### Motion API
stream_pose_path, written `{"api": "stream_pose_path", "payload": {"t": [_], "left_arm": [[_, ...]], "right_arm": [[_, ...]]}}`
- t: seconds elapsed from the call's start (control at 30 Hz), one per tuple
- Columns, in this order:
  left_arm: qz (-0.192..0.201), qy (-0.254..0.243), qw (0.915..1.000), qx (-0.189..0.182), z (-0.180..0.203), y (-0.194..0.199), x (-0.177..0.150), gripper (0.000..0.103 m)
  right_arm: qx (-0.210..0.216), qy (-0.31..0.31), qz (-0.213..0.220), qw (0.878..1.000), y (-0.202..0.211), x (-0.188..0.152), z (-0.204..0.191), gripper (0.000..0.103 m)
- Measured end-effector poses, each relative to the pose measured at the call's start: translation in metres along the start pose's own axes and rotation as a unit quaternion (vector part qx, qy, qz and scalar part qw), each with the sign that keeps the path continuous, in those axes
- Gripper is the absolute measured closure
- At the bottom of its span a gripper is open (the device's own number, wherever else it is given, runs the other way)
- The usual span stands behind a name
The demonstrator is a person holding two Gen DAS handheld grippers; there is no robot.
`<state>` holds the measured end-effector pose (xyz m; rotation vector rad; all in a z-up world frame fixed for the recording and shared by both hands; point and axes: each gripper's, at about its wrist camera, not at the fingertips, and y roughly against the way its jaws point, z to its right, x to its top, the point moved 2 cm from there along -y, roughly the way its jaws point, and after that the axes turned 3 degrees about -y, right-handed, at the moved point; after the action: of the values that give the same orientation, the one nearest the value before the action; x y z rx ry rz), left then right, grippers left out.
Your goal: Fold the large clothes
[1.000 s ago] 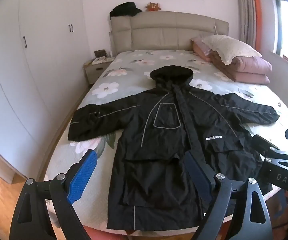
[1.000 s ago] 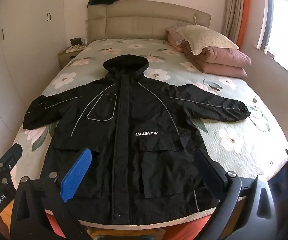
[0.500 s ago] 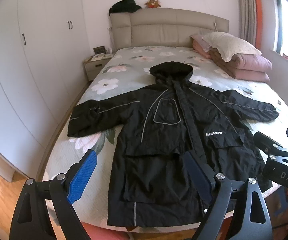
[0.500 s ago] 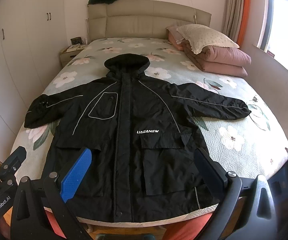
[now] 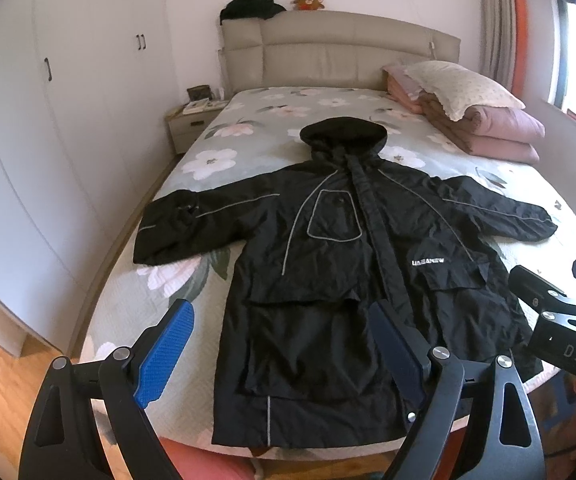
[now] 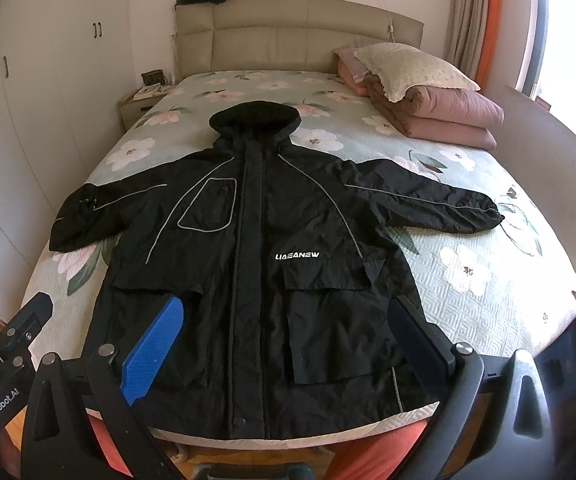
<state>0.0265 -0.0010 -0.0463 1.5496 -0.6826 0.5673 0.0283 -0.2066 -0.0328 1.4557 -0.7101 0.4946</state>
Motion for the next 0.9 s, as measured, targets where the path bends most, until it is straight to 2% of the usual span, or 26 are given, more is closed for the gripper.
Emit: {"api": "stream_pose_path", "payload": {"t": [0.9], "left_arm": [[-0.005,0.004,1.0,0.001,-0.0077,-0.0048,-0.0049,0.013]], "right_arm": [[0.004,0.009,-0.011,1.0,-0.0027,-0.0072,-0.0075,0.0]]}}
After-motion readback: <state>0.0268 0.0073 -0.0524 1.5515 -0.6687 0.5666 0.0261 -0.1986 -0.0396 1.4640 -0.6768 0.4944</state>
